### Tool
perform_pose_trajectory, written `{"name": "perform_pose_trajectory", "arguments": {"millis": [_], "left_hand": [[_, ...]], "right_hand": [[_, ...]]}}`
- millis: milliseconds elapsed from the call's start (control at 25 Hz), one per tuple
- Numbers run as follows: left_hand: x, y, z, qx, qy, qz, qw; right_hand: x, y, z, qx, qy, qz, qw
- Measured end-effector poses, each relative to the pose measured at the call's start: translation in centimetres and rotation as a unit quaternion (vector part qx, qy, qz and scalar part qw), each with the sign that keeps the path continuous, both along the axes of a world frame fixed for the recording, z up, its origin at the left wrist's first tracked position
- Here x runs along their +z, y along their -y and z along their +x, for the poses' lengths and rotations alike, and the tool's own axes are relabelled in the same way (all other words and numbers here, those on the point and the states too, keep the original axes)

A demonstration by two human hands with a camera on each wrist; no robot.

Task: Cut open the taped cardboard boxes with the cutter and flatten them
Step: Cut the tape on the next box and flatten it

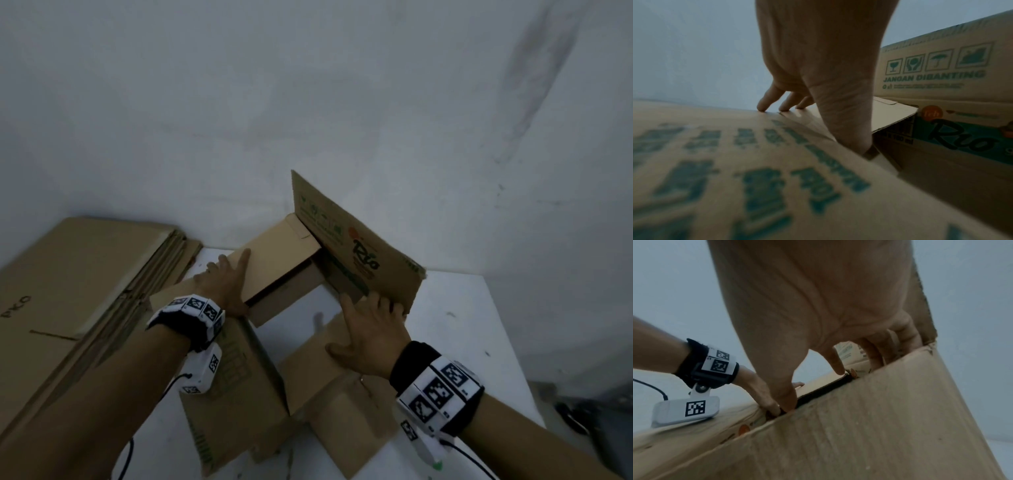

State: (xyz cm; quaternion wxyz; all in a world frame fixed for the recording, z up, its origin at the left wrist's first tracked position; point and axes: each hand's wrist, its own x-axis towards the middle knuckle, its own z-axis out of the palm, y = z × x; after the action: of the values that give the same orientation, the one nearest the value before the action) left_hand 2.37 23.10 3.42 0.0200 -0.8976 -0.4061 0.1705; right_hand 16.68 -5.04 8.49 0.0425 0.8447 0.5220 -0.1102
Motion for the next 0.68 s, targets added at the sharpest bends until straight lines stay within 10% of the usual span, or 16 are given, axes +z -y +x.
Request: {"name": "perform_pose_trajectory", "arguments": {"millis": [160,320,560,680], "left_hand": [[2.9,-1.7,-1.2,-0.022,0.132,-0.113,0.985],[6.3,-3.9,-4.2,0.122,0.439,-0.155,0.877],[7.2,-3.0,-7.8,0.23,0.579,-0.201,0.756],[6.1,-2.8,-8.9,0.235,0.607,-0.215,0.728]], "right_hand": [[1.0,-0.2,1.4,-0.037,-0.066,0.089,0.993],[1.1,1.4,2.6,-0.013,-0.18,0.157,0.971],[-0.9,6.3,4.8,0.098,-0.196,0.069,0.973],[-1.0,7.3,6.2,0.074,-0.2,0.172,0.962]]}}
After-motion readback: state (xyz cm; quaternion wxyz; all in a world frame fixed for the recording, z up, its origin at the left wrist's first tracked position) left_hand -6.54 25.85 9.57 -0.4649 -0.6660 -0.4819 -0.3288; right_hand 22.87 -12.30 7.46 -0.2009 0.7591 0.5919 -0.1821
